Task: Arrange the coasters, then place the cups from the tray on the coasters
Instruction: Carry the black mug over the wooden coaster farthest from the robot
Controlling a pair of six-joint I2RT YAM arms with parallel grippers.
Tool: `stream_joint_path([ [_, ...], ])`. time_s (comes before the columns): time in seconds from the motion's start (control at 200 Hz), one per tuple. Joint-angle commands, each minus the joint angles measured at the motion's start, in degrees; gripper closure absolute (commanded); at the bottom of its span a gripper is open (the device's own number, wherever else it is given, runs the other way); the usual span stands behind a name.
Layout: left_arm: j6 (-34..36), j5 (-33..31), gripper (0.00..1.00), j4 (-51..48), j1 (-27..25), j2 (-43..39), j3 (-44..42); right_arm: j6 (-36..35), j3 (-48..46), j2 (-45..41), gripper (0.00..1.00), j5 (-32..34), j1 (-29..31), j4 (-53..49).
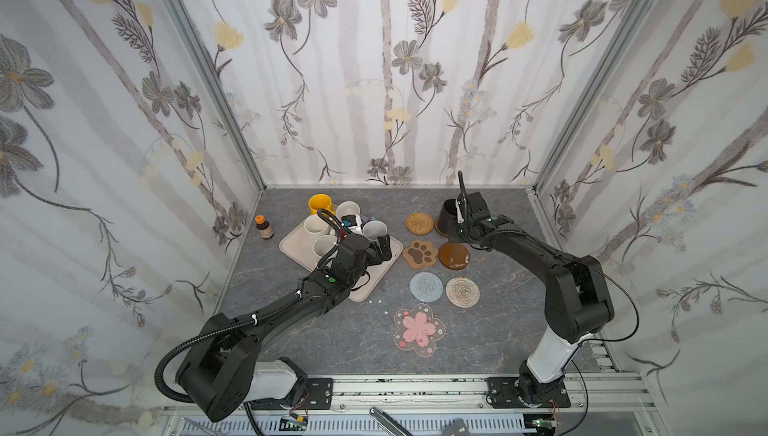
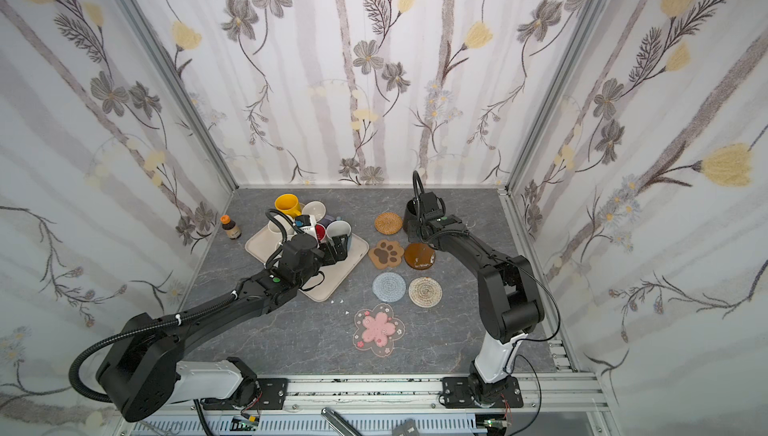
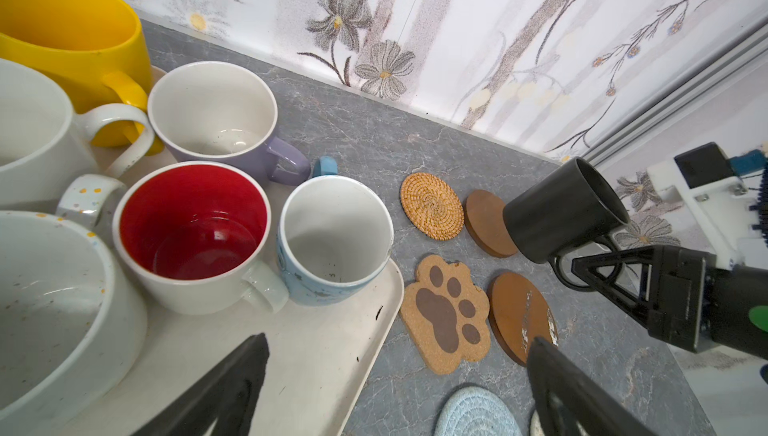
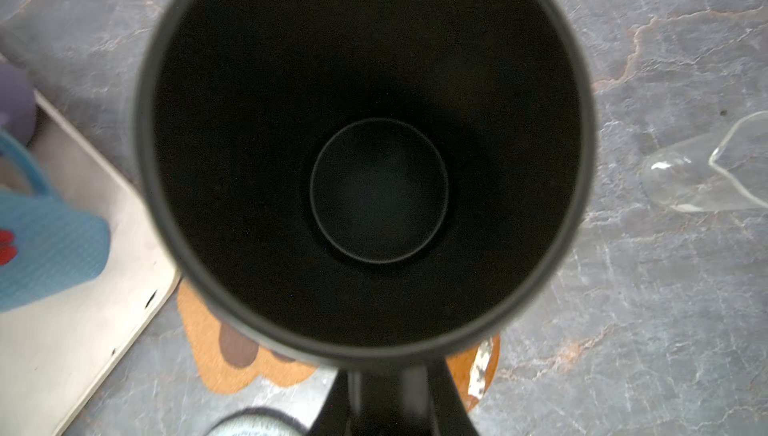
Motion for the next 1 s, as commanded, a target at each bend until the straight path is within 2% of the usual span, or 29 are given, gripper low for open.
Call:
stream_joint_path([
  [0.0,0.63,-1.24,0.00,8.00,-0.01,2.49,0.40,-0.84,3.99,2.99,0.99,2.59,-1.33,1.09],
  [0.28,2.73,-2.19,0.00,12.30,0.00,7.09,0.01,-2.03,11.65,9.94,0.99,3.99,-2.35,-1.96],
  [0.66,3.12,-1.44,0.00,14.90,1.04,8.66,-1.83,-2.05,13.69,13.93,0.97,3.70,-2.22,-2.35],
  [0.889,2.38,-0.12,0.00,15.47,1.74,10.32,-1.81,-1.79,13.94,15.57,0.87,3.17,-1.67,-2.69],
  [0.994,2.08,-0.08,0.00,15.56,1.93,10.28,-2.07,-1.66,13.37,15.64,0.74,3.00,-1.42,-2.33],
])
